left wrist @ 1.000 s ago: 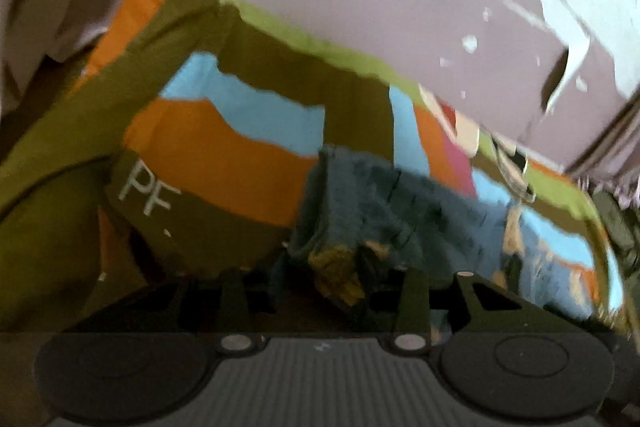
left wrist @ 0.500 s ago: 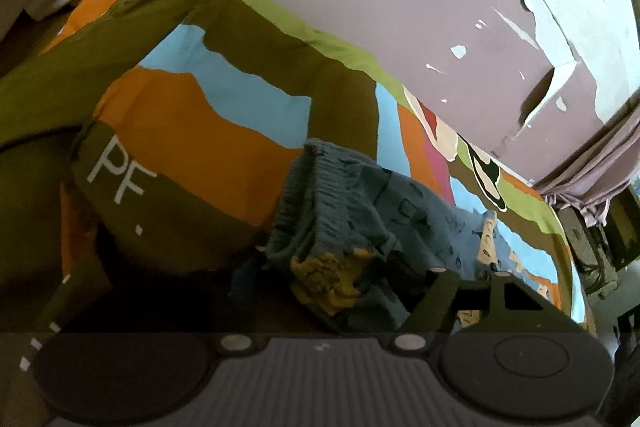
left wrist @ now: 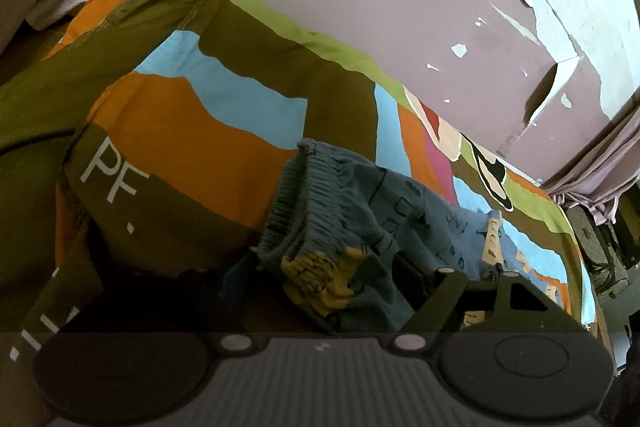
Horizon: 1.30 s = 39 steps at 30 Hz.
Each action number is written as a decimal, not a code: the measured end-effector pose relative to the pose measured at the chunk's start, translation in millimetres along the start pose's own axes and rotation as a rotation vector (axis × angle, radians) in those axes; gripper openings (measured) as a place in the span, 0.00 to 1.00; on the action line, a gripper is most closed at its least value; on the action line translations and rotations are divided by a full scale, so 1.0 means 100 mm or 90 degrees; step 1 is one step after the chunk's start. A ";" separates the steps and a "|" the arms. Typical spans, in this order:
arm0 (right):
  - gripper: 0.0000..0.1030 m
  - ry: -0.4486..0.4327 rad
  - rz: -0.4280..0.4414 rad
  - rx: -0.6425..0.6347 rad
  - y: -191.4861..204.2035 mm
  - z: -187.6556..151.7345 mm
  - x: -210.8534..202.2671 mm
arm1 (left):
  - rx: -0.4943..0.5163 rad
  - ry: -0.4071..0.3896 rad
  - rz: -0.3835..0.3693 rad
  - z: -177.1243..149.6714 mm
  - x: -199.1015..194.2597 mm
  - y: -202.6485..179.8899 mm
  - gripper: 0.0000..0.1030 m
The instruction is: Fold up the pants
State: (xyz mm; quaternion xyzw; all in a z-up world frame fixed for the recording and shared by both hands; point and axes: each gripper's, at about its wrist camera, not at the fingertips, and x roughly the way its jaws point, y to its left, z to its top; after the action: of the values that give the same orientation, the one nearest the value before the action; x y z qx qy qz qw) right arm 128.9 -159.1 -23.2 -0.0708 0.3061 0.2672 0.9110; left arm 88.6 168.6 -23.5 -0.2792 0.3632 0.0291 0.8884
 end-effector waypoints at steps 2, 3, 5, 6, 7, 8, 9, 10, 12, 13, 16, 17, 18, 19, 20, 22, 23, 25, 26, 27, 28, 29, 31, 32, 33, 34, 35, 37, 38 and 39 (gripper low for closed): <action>0.57 -0.001 -0.001 0.000 0.00 0.00 0.00 | 0.001 0.000 0.003 0.00 0.00 -0.01 0.78; 0.57 -0.001 -0.001 0.000 0.00 0.00 -0.01 | 0.003 0.000 0.005 0.00 0.00 -0.02 0.78; 0.57 -0.001 -0.001 0.000 0.00 -0.01 -0.01 | 0.008 0.000 0.009 0.00 0.00 -0.03 0.77; 0.57 -0.001 -0.001 -0.001 0.00 -0.01 -0.01 | 0.010 -0.001 0.011 0.00 0.00 -0.04 0.76; 0.57 -0.002 -0.002 -0.001 0.00 -0.01 -0.01 | 0.010 -0.002 0.011 -0.01 0.00 -0.04 0.76; 0.57 -0.002 -0.002 -0.001 0.00 -0.01 -0.01 | 0.006 -0.006 0.010 -0.01 -0.01 -0.03 0.74; 0.57 -0.002 -0.002 -0.002 0.00 -0.01 -0.01 | -0.001 -0.010 0.006 -0.02 -0.02 0.00 0.74; 0.58 -0.002 -0.002 -0.001 0.00 -0.01 -0.01 | -0.014 -0.015 -0.003 -0.03 -0.03 0.03 0.73; 0.58 -0.001 -0.002 -0.001 0.00 -0.01 -0.01 | -0.048 -0.026 -0.015 -0.05 -0.06 0.11 0.65; 0.58 -0.001 -0.002 -0.001 0.00 -0.01 -0.01 | -0.063 -0.030 -0.015 -0.05 -0.06 0.15 0.61; 0.58 -0.002 -0.001 0.000 0.00 -0.01 -0.01 | -0.086 -0.028 -0.005 -0.03 -0.06 0.24 0.36; 0.58 -0.002 -0.001 0.001 0.00 -0.01 -0.01 | -0.096 -0.025 -0.006 -0.01 -0.05 0.28 0.33; 0.58 -0.002 -0.001 0.002 0.00 -0.01 -0.01 | -0.105 -0.022 -0.009 0.00 -0.05 0.29 0.30; 0.58 -0.002 -0.002 0.002 0.00 -0.01 -0.01 | -0.106 -0.018 -0.006 0.01 -0.05 0.28 0.28; 0.58 -0.003 -0.001 0.003 0.00 -0.01 0.00 | -0.099 -0.016 0.002 0.02 -0.05 0.25 0.24; 0.58 -0.003 -0.001 0.005 0.00 0.00 0.00 | -0.078 -0.018 0.025 0.03 -0.06 0.15 0.19; 0.58 -0.004 -0.001 0.005 0.00 0.00 0.00 | -0.064 -0.024 0.039 0.03 -0.08 0.08 0.18; 0.58 -0.004 -0.001 0.007 0.00 -0.01 0.00 | -0.029 -0.039 0.069 0.02 -0.12 -0.08 0.17; 0.58 -0.004 0.000 0.008 -0.01 -0.01 0.00 | -0.005 -0.046 0.088 0.02 -0.14 -0.17 0.16; 0.58 -0.005 0.001 0.010 -0.01 -0.01 0.00 | 0.010 -0.050 0.101 0.01 -0.17 -0.24 0.16; 0.58 -0.005 0.002 0.011 -0.01 0.00 0.00 | 0.026 -0.054 0.116 0.01 -0.19 -0.32 0.16; 0.58 -0.005 0.003 0.013 -0.02 -0.01 -0.01 | 0.042 -0.058 0.127 0.01 -0.21 -0.40 0.16; 0.58 -0.005 0.004 0.015 -0.02 -0.01 0.00 | 0.078 -0.067 0.136 0.02 -0.26 -0.57 0.16; 0.58 -0.005 0.005 0.015 -0.02 0.00 0.00 | 0.095 -0.070 0.139 0.03 -0.28 -0.65 0.16; 0.58 -0.006 0.005 0.015 -0.02 -0.01 0.00 | 0.111 -0.074 0.138 0.03 -0.31 -0.74 0.16; 0.58 -0.006 0.005 0.016 -0.03 -0.01 0.00 | 0.125 -0.079 0.135 0.05 -0.34 -0.83 0.16; 0.58 -0.005 0.006 0.016 -0.03 0.00 0.00 | 0.136 -0.084 0.134 0.05 -0.37 -0.91 0.16; 0.58 -0.005 0.007 0.018 -0.03 0.00 -0.01 | 0.159 -0.090 0.125 0.08 -0.42 -1.09 0.16; 0.58 -0.004 0.008 0.018 -0.03 0.00 -0.01 | 0.172 -0.092 0.120 0.09 -0.45 -1.18 0.16; 0.59 -0.004 0.008 0.017 -0.03 0.00 0.00 | 0.187 -0.091 0.113 0.10 -0.46 -1.27 0.16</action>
State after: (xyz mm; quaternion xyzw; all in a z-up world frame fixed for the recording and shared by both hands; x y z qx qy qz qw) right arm 130.5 -161.9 -23.0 -0.0556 0.3075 0.2693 0.9109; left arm 93.4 73.4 73.2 -0.1106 0.3228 0.0737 0.9371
